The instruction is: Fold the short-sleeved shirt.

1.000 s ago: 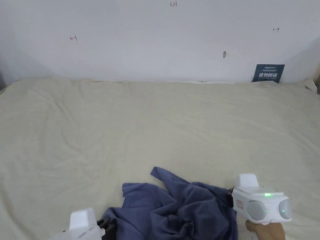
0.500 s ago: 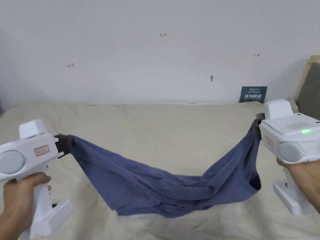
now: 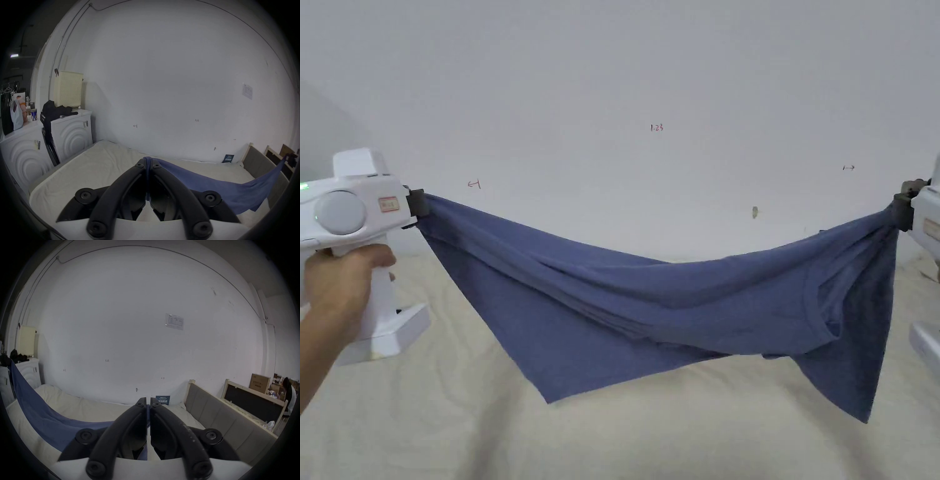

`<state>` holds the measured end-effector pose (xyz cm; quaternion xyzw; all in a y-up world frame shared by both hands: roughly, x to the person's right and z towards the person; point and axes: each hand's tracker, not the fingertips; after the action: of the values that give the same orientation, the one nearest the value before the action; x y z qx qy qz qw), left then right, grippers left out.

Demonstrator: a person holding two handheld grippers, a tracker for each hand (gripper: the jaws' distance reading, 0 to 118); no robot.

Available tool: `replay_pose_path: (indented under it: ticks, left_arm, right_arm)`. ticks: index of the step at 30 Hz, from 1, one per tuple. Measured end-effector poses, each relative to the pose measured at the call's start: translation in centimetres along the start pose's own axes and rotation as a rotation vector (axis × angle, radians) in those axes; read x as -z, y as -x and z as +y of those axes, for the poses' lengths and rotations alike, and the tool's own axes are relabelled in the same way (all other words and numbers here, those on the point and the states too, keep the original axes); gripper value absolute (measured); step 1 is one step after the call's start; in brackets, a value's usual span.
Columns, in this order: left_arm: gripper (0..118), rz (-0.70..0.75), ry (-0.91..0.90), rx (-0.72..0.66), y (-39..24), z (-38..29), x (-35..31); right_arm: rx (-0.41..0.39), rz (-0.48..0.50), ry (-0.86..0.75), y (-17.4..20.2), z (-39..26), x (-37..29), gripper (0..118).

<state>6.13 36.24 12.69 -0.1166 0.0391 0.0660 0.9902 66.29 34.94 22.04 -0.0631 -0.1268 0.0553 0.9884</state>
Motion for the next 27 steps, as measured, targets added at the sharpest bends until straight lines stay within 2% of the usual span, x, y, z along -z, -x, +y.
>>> replay_pose_path:
  ticks: [5, 11, 13, 19, 21, 27]
  left_arm:
    - [3, 0.023, 0.034, -0.008, 2.0, -2.4, 1.3]
    - [3, 0.076, 0.096, 0.05, 4.3, -9.1, 2.0]
    - [3, 0.054, 0.12, 0.059, 5.4, -11.7, 1.8]
    - [3, 0.062, 0.22, 0.037, 7.3, -18.9, -2.8]
    - [3, 0.084, 0.282, 0.044, 8.7, -21.5, -3.9]
    - [3, 0.125, 0.428, 0.043, 11.8, -29.1, -9.4]
  right_arm:
    - [-0.024, 0.01, 0.028, 1.3, -3.1, 1.2, 3]
    - [-0.044, 0.031, 0.126, 3.4, -9.4, 2.0, 3]
    - [-0.025, 0.043, 0.16, 4.0, -11.8, 1.5, 3]
    - [-0.002, 0.051, 0.251, 5.0, -18.5, -2.9, 3]
    - [-0.018, 0.05, 0.307, 4.9, -20.8, -4.5, 3]
    - [0.02, 0.029, 0.44, 3.1, -27.0, -9.7, 3]
